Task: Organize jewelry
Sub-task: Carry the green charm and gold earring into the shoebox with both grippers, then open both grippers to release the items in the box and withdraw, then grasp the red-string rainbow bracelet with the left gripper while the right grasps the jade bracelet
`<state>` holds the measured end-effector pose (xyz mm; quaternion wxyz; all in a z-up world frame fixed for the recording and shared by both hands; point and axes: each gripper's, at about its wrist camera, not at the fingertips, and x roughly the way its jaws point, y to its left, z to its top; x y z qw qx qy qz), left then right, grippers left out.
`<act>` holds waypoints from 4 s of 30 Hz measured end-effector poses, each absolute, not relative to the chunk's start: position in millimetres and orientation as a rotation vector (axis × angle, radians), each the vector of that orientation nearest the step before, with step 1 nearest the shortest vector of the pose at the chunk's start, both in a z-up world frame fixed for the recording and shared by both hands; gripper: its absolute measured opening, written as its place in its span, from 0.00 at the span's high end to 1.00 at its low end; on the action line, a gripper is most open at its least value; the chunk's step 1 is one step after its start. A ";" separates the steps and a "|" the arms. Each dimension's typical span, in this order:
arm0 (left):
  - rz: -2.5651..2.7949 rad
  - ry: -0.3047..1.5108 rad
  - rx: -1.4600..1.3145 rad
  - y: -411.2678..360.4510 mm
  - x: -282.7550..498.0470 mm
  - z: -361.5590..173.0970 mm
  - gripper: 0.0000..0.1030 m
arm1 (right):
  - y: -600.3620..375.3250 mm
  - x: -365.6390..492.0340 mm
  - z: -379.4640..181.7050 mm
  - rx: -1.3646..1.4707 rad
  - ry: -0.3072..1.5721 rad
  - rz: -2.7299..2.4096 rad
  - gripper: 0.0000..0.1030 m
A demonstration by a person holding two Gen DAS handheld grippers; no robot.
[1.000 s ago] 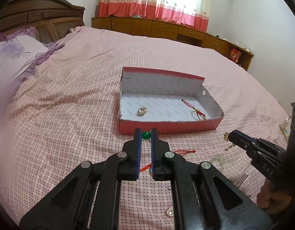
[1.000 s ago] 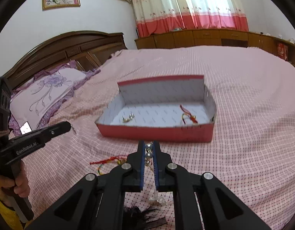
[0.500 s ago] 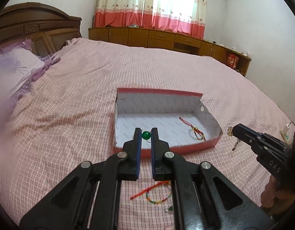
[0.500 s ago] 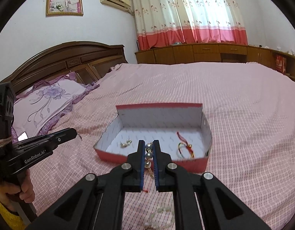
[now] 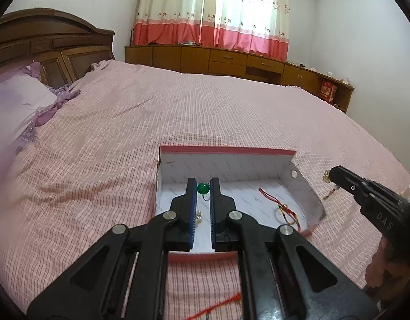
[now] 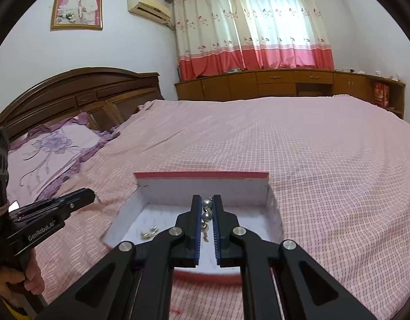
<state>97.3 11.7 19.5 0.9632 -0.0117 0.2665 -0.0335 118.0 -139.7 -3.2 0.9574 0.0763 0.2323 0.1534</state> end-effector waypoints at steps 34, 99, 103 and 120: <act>-0.017 0.675 -0.010 5.3 183.5 -50.0 0.97 | -150.2 218.5 -83.8 0.165 0.658 0.207 0.89; -0.114 0.867 0.008 4.6 33.8 -39.1 0.81 | -163.4 17.6 -41.5 0.202 0.666 0.289 0.71; -0.111 0.906 0.009 3.9 37.6 -52.0 0.81 | -160.9 17.1 -56.1 0.193 0.708 0.291 0.69; -0.130 0.988 0.033 -0.5 51.6 -87.4 0.80 | -152.6 29.6 -103.6 0.198 0.840 0.295 0.68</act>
